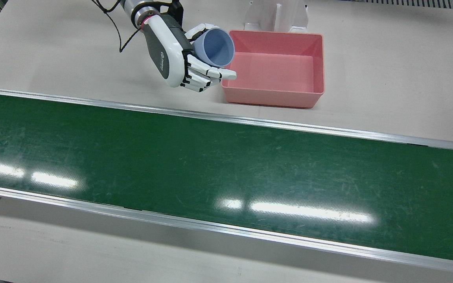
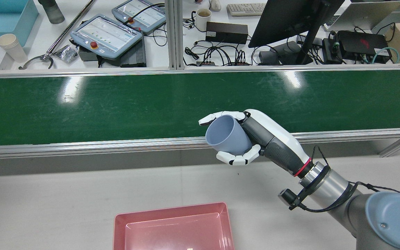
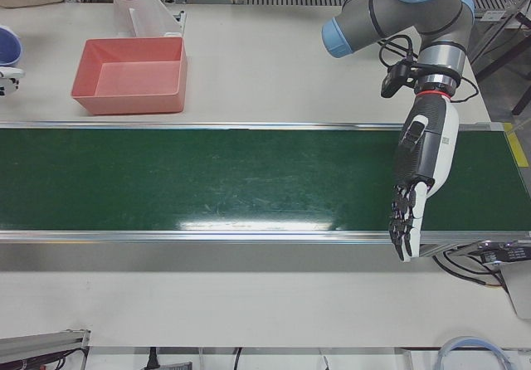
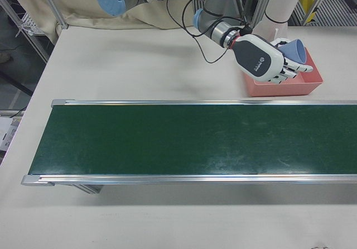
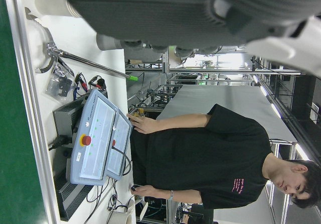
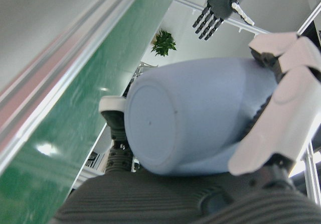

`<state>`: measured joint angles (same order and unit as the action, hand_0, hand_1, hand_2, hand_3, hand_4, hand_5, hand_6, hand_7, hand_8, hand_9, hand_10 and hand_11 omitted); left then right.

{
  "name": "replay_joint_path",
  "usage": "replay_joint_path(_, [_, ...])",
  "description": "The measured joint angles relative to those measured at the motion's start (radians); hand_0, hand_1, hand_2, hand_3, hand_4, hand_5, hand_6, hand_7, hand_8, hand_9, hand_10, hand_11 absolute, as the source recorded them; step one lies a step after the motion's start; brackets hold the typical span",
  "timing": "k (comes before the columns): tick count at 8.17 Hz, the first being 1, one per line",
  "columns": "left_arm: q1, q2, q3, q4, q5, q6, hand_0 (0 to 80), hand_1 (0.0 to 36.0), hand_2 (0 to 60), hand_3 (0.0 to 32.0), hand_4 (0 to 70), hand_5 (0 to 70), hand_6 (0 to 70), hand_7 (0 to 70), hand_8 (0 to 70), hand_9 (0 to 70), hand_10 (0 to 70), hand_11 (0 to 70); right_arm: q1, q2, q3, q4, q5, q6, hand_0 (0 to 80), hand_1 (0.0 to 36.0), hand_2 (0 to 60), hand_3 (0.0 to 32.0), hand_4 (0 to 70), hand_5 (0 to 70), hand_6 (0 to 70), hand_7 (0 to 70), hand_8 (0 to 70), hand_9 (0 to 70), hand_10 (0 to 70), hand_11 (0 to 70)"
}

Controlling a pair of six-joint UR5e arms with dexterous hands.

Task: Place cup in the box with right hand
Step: 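Lift the blue cup off the belt and carry it over the pink box, then open the right hand fingers to drop the cup into the pink box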

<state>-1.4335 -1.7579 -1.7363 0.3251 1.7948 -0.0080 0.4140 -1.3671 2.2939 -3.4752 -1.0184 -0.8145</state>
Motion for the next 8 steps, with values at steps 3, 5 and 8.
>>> replay_joint_path(3, [0.000,0.000,0.000,0.000,0.000,0.000,0.0,0.0,0.0,0.0,0.0,0.0,0.0,0.0,0.0,0.0,0.0,0.0,-0.221,0.015,-0.005,0.009,0.098,-0.121,39.5,24.1,60.0,0.0,0.0,10.6,21.1,70.0,38.1,61.7,21.1,32.3])
replay_joint_path(5, [0.000,0.000,0.001,-0.001,0.000,-0.001,0.0,0.0,0.0,0.0,0.0,0.0,0.0,0.0,0.0,0.0,0.0,0.0,-0.284,0.020,-0.012,0.011,0.118,-0.149,46.0,23.2,40.8,0.0,0.0,5.3,3.6,10.3,0.0,1.3,0.0,0.0])
replay_joint_path(8, [0.000,0.000,0.003,-0.001,0.000,0.000,0.0,0.0,0.0,0.0,0.0,0.0,0.0,0.0,0.0,0.0,0.0,0.0,-0.312,0.021,-0.018,0.011,0.122,-0.153,46.3,21.2,29.9,0.0,0.0,4.9,3.6,11.8,0.0,1.4,0.0,0.0])
